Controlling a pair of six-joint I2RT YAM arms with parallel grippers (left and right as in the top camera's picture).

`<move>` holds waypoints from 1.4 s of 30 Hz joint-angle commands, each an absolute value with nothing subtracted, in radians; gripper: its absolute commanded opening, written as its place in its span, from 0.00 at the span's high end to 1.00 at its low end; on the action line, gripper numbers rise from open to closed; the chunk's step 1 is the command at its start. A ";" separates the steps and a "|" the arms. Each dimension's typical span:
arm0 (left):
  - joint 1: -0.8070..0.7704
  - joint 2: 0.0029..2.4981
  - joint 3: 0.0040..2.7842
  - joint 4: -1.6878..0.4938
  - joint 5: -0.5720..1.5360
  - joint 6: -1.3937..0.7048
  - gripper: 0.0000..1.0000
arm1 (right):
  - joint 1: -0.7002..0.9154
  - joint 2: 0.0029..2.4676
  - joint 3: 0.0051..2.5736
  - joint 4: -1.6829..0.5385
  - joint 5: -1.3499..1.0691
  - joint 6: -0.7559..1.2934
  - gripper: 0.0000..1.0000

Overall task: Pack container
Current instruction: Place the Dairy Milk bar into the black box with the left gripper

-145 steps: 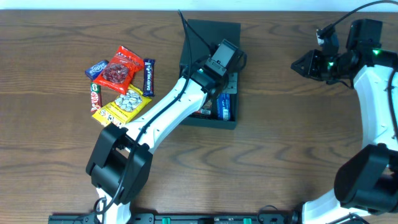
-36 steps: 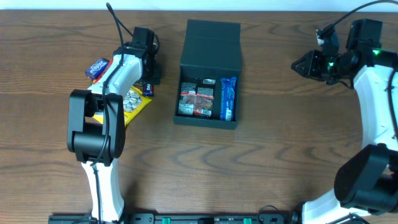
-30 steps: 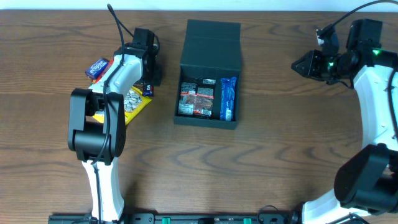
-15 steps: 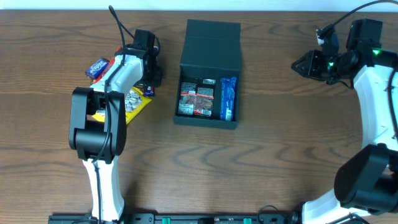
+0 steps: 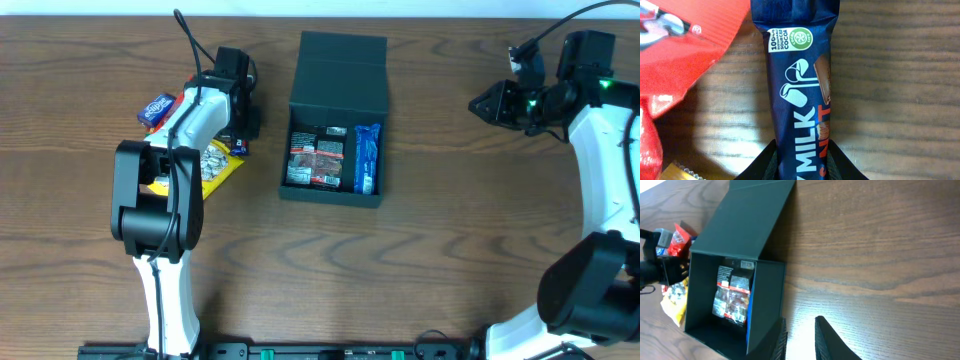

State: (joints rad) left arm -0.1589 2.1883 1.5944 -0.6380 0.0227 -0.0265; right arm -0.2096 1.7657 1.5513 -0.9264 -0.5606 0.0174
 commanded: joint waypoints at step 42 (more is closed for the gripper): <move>-0.693 2.139 1.787 -0.876 0.018 -0.603 0.86 | -0.296 1.760 1.557 -0.973 -0.553 -0.047 0.79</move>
